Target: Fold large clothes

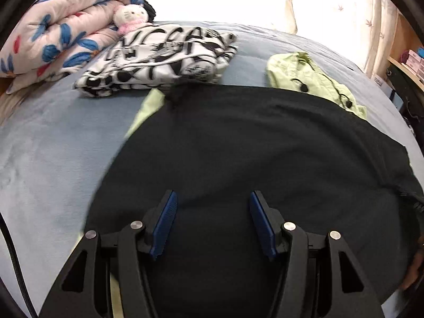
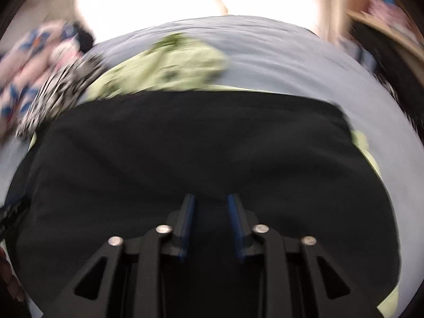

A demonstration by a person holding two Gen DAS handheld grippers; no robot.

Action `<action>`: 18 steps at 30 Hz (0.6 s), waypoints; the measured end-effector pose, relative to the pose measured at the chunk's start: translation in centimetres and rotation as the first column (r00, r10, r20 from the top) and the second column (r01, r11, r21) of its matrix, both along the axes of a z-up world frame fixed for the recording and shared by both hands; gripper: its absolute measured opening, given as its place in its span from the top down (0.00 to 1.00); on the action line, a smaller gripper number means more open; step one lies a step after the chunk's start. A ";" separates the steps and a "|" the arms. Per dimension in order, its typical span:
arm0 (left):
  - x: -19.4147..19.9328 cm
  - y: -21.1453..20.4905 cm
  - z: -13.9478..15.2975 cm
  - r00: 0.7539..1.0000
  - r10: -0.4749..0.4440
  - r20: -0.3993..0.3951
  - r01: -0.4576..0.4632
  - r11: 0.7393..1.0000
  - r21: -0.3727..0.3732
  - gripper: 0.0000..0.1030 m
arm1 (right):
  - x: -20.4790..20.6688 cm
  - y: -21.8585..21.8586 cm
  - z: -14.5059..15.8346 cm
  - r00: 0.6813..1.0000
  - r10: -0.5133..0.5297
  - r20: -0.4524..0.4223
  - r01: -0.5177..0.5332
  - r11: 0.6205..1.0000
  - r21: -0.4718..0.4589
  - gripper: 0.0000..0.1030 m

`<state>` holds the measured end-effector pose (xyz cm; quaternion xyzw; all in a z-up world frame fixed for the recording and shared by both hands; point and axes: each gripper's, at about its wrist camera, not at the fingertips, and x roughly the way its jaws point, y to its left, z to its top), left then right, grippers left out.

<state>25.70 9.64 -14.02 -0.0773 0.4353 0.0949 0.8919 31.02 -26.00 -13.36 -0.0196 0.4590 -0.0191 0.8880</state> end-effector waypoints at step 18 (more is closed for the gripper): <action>-1.7 2.9 -0.1 0.999 0.052 0.005 -0.052 0.999 0.010 0.43 | -3.2 -7.3 0.4 0.983 -0.183 -0.033 0.181 0.981 -0.068 0.85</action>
